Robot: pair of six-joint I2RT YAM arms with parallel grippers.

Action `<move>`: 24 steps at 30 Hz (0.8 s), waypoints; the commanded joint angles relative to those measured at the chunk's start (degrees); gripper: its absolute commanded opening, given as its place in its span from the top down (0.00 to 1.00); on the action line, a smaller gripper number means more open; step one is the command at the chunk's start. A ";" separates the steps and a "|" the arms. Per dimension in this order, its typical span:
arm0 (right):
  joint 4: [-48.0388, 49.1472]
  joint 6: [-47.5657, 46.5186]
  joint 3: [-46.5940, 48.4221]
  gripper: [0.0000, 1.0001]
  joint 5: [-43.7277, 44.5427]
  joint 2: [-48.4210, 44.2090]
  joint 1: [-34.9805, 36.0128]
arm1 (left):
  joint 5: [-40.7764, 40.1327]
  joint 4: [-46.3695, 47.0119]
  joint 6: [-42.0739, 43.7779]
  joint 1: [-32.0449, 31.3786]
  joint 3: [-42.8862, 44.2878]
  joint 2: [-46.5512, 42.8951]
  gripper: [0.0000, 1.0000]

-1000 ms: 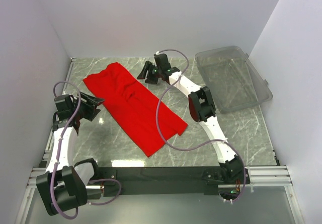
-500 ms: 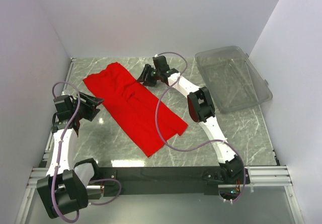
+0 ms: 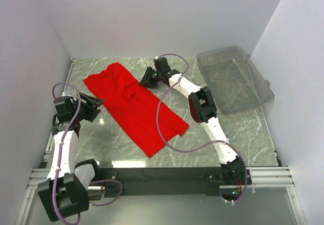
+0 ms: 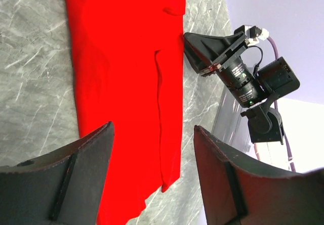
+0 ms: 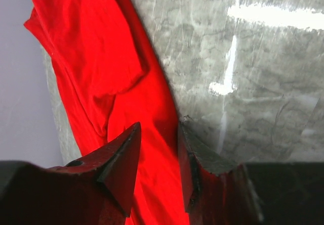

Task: Fold and stack the t-shirts
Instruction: Fold the tshirt

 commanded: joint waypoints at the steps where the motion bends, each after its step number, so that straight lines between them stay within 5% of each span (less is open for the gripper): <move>1: -6.74 -2.04 -2.58 0.57 0.60 -2.43 0.94 | 0.13 1.29 -0.48 -0.16 -0.44 -1.23 0.31; 17: -4.55 0.59 -2.05 1.00 2.80 -2.08 0.16 | -0.66 -2.05 0.49 -0.16 1.05 -3.07 0.31; 24: -0.94 1.48 -0.91 1.00 5.26 -2.08 -2.30 | -0.66 -2.58 0.84 -0.25 1.05 -2.72 0.31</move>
